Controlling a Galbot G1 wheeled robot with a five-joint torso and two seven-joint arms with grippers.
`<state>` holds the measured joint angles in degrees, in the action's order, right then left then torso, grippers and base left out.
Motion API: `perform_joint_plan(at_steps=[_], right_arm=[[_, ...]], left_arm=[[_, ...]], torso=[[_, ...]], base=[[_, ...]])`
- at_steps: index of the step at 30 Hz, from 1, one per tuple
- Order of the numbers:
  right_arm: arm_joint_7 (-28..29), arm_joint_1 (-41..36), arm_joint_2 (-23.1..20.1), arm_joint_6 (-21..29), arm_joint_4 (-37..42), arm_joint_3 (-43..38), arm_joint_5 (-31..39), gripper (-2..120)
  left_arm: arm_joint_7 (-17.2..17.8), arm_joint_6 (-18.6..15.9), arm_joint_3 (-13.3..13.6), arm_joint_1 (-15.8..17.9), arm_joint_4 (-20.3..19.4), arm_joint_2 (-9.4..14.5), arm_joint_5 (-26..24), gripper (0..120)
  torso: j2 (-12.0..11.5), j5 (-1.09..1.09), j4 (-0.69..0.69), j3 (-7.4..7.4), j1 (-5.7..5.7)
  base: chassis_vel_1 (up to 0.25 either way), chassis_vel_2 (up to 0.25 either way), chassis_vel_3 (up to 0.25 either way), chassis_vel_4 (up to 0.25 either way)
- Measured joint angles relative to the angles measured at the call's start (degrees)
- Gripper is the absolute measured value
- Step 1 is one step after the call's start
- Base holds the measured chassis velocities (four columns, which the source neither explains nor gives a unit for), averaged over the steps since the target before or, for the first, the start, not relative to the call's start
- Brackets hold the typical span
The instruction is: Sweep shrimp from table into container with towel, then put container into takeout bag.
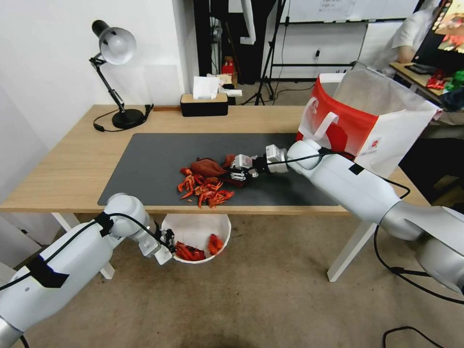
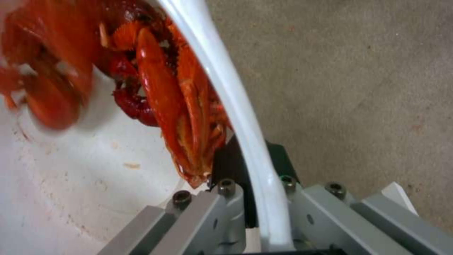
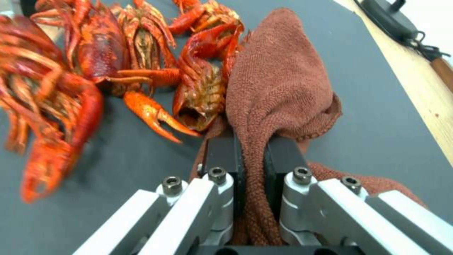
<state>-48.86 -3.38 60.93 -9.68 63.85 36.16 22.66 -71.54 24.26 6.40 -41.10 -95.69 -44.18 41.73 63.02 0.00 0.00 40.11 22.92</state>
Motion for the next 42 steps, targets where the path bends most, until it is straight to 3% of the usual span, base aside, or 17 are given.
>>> perform_joint_plan(at_steps=[16, 42], right_arm=[[0.73, -1.57, -4.36, 1.58, 7.85, 1.08, 1.2, 6], [2.12, -5.38, -9.73, 2.56, 14.31, 0.39, 1.91, 6]], left_arm=[[-0.07, -0.09, 0.42, 0.62, 0.18, 0.02, -0.12, 0], [-0.26, -0.38, 0.15, 0.12, -0.66, 0.71, -0.49, 0]], torso=[[0.0, 0.0, 0.0, 0.0, 0.0], [0.0, 0.0, 0.0, -0.01, 0.0]], base=[[0.0, 0.0, 0.0, 0.0], [0.0, 0.0, 0.0, 0.0]])
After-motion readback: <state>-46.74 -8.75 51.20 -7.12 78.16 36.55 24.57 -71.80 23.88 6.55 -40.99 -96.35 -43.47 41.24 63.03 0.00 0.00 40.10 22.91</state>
